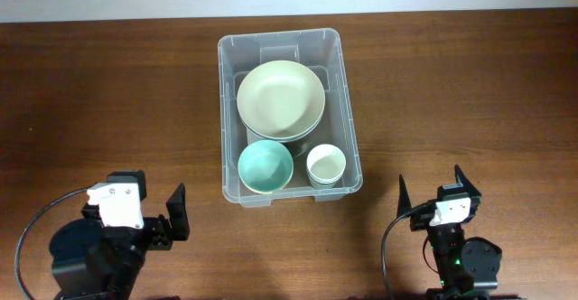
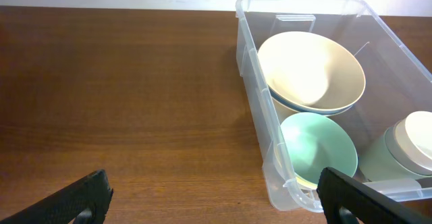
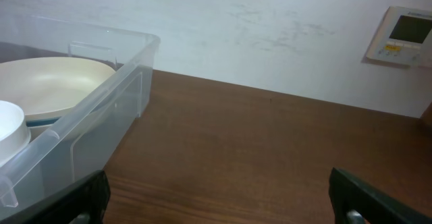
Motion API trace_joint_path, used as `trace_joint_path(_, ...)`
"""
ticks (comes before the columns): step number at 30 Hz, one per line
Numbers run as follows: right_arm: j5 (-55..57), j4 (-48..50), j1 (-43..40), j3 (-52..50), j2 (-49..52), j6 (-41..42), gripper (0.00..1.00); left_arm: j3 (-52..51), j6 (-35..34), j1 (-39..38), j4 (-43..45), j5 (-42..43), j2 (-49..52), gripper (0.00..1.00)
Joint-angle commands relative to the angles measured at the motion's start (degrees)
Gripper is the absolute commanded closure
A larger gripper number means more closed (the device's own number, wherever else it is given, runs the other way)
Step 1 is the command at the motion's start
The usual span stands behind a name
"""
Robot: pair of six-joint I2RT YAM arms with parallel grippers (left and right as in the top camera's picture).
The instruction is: Pack container
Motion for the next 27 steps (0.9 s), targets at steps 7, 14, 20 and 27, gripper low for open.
trace_joint_path(7, -0.7, -0.3, 0.5, -0.3, -0.3, -0.2, 0.01, -0.1, 0.9, -0.8, 0.1, 0.2, -0.2, 0.01)
trace_joint_path(14, -0.7, -0.3, 0.5, -0.3, -0.3, -0.2, 0.01, -0.1, 0.9, -3.7, -0.7, 0.2, -0.2, 0.01)
trace_joint_path(20, -0.7, -0.3, 0.5, -0.3, -0.3, -0.2, 0.01, -0.1, 0.9, -3.7, -0.7, 0.2, -0.2, 0.01)
trace_joint_path(27, -0.7, -0.3, 0.5, -0.3, -0.3, -0.2, 0.01, -1.9, 0.9, -3.7, -0.6, -1.4, -5.2, 0.01)
